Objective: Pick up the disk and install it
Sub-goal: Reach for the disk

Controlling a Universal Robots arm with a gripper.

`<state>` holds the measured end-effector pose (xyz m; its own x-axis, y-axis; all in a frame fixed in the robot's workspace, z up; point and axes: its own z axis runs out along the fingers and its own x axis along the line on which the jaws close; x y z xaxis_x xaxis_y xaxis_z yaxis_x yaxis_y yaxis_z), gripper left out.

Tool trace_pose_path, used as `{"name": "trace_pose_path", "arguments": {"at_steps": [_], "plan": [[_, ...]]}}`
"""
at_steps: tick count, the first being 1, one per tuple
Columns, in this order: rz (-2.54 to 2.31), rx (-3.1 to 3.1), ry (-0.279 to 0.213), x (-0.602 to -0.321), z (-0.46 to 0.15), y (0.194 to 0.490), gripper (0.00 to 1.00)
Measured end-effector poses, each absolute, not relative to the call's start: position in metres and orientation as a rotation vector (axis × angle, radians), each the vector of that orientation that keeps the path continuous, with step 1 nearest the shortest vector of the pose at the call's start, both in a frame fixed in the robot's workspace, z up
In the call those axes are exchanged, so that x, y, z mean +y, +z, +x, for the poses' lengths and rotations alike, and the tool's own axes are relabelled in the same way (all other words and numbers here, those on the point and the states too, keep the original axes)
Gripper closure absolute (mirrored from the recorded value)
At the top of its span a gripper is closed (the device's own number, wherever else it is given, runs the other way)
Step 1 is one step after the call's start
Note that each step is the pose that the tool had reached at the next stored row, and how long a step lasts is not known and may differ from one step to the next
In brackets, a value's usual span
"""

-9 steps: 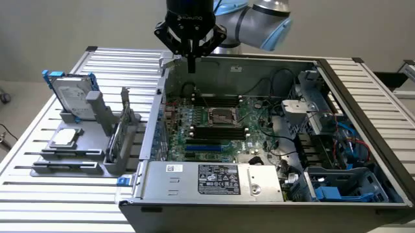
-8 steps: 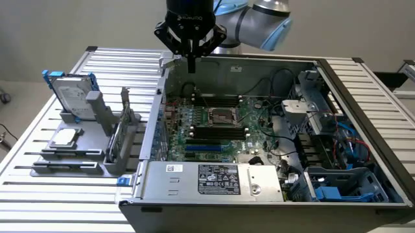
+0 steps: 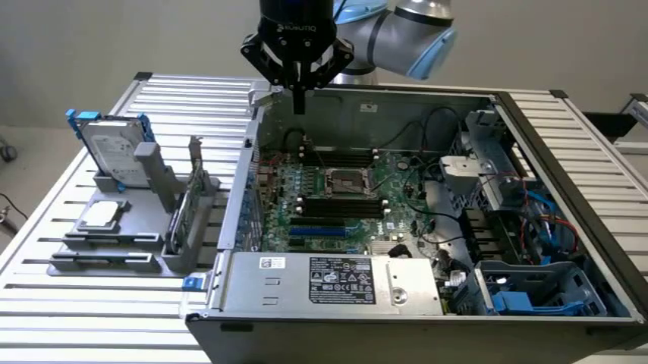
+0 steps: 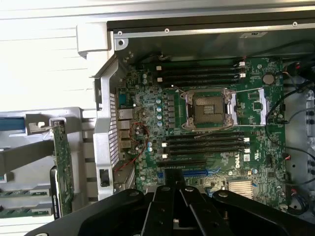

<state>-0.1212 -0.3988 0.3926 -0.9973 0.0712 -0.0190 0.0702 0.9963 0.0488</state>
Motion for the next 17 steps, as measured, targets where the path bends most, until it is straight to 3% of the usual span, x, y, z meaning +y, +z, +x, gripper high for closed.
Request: {"name": "trace_pose_path", "arguments": {"at_steps": [17], "plan": [[0.110,3.118,0.073,-0.379,-0.165,0.391,0.89]]}}
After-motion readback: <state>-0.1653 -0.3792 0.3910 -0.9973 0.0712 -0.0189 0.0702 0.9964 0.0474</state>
